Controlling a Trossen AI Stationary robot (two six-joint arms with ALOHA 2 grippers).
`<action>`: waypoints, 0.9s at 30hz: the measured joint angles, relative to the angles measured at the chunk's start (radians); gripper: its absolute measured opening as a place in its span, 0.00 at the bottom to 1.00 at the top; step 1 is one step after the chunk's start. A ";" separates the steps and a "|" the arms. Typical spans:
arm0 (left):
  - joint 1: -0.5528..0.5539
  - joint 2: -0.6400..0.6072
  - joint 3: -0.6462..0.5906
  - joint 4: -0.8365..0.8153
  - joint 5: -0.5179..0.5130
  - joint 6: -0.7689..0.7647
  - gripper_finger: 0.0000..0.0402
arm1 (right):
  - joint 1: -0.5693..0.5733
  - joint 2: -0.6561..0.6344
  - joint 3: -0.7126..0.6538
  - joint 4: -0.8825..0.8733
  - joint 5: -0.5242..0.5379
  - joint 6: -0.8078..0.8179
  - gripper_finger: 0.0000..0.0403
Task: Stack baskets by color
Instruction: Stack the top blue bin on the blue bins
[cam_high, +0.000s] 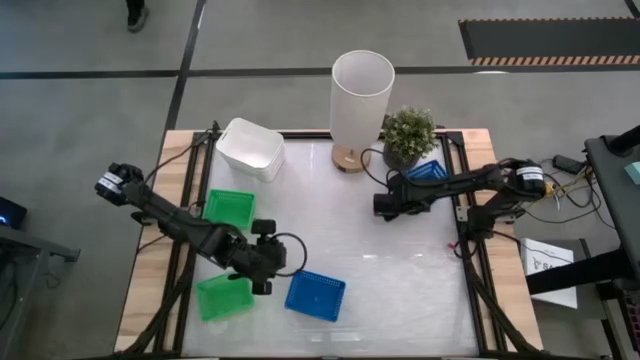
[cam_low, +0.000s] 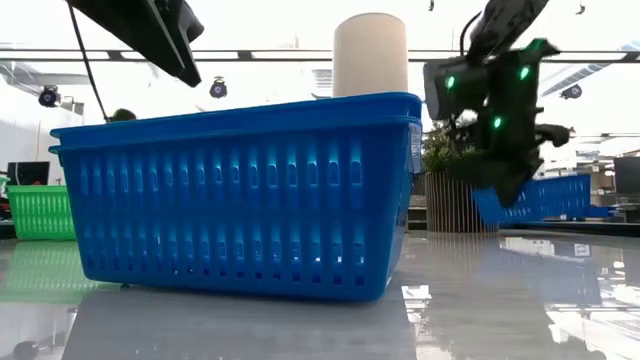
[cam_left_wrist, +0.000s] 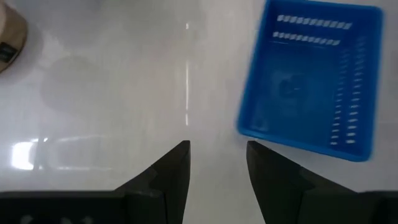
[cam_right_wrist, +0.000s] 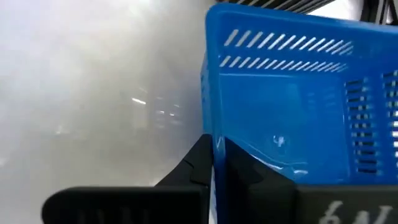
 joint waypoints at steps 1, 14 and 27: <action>-0.010 0.000 -0.002 0.006 0.000 0.000 0.35 | 0.021 -0.016 0.008 -0.008 -0.009 -0.005 0.02; -0.097 0.000 -0.009 0.056 -0.115 0.004 0.35 | 0.448 -0.082 0.289 -0.003 0.027 -0.297 0.02; -0.099 -0.019 -0.009 0.044 -0.172 0.002 0.35 | 0.629 0.142 0.528 -0.005 -0.018 -1.323 0.02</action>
